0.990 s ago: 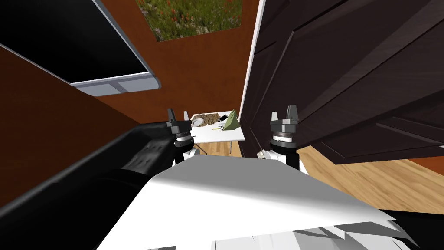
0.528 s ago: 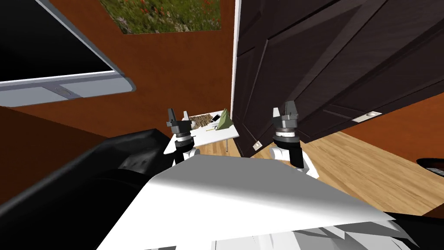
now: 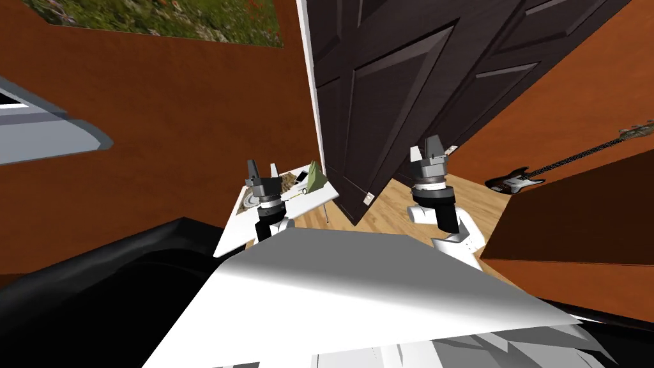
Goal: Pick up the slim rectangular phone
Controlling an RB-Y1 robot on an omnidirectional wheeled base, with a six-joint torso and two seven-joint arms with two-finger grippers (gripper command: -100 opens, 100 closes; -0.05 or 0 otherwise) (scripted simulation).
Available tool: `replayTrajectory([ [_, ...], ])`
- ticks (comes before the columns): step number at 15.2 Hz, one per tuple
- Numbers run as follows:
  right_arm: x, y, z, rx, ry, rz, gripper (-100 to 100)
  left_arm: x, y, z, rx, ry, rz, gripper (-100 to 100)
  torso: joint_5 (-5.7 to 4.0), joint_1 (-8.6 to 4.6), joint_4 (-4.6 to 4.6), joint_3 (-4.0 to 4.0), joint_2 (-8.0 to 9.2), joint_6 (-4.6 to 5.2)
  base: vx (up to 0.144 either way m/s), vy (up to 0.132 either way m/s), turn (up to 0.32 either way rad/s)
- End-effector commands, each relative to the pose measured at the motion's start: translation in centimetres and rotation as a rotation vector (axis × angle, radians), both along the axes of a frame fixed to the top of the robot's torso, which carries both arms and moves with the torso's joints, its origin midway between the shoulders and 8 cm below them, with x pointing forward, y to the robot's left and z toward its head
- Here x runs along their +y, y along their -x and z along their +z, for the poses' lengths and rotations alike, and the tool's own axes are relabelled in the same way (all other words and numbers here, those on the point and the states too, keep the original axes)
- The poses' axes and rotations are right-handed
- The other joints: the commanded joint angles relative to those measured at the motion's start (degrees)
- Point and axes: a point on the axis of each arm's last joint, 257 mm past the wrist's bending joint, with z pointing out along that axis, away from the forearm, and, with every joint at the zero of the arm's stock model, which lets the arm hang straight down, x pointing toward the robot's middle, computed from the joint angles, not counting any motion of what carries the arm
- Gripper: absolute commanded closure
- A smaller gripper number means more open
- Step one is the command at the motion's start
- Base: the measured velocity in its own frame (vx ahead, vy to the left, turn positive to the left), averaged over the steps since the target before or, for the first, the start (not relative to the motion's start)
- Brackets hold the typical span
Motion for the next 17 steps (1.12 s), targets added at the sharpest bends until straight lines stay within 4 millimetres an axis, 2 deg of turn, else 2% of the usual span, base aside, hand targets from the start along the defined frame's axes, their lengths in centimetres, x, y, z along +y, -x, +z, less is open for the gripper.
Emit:
replayTrajectory([
  [1,0.1,-0.1,0.5,-0.011,0.016,0.0,-100,0.0,0.0,0.0,0.0,0.0,0.0,0,0.0,0.0,0.0,0.0,0.0,0.0,-0.025,0.015,-0.444],
  [2,-1.2,-0.8,1.7,-0.035,0.069,-0.035,-100,0.0,0.0,0.0,0.0,0.0,0.0,0,0.0,0.0,-0.01,-0.03,-0.05,-0.02,-0.044,0.026,-0.431],
  [3,-0.8,-0.9,2.6,-0.054,0.088,-0.025,-100,0.0,0.0,0.0,0.0,0.0,0.0,0,0.01,0.02,-0.01,-0.03,-0.05,-0.02,-0.059,0.029,-0.477],
  [5,-0.7,-0.9,2.6,-0.054,0.089,-0.025,-100,0.0,0.0,0.0,0.0,0.0,0.0,0,0.0,0.01,-0.01,-0.02,-0.03,0.01,-0.035,0.014,-0.498],
  [6,-2.2,-1.5,4.2,-0.083,0.14,-0.067,-100,0.0,0.0,0.0,0.0,0.0,0.0,0,0.0,0.01,-0.01,-0.03,-0.06,-0.01,-0.049,0.019,-0.469],
  [7,-1.8,-1.5,5.1,-0.101,0.157,-0.059,-100,0.0,0.0,0.0,0.0,0.0,0.0,0,0.01,0.01,-0.01,-0.03,-0.04,-0.01,-0.064,0.027,-0.498],
  [9,-1.7,-1.5,5.3,-0.106,0.16,-0.058,-100,0.0,0.0,0.0,0.0,0.0,0.0,0,0.01,0.02,0.0,0.0,0.0,0.01,-0.043,0.012,-0.49],
  [10,-3.5,-2.0,7.0,-0.137,0.203,-0.107,-100,0.0,0.0,0.0,0.0,0.0,0.0,0,0.01,0.02,0.0,-0.01,-0.03,-0.02,-0.064,0.018,-0.38],
  [11,-3.0,-1.9,8.1,-0.159,0.224,-0.1,-100,0.0,0.0,0.0,0.0,0.0,0.0,0,0.02,0.03,0.01,0.01,0.02,-0.03,-0.073,0.011,-0.511],
  [14,-2.9,-1.9,8.4,-0.167,0.227,-0.098,-100,0.0,0.0,0.0,0.0,0.0,0.0,0,0.01,0.03,0.0,0.0,-0.01,-0.02,-0.03,0.007,-0.41],
  [15,-4.7,-2.1,10.7,-0.205,0.271,-0.154,-100,0.0,0.0,0.0,0.0,0.0,0.0,0,0.01,0.05,-0.01,-0.03,-0.07,-0.04,-0.039,0.011,-0.394],
  [17,-4.1,-1.9,12.0,-0.233,0.29,-0.147,-100,0.0,0.0,0.0,0.0,0.0,0.0,0,0.02,0.06,0.01,0.01,0.02,0.01,-0.057,0.014,-0.532],
])
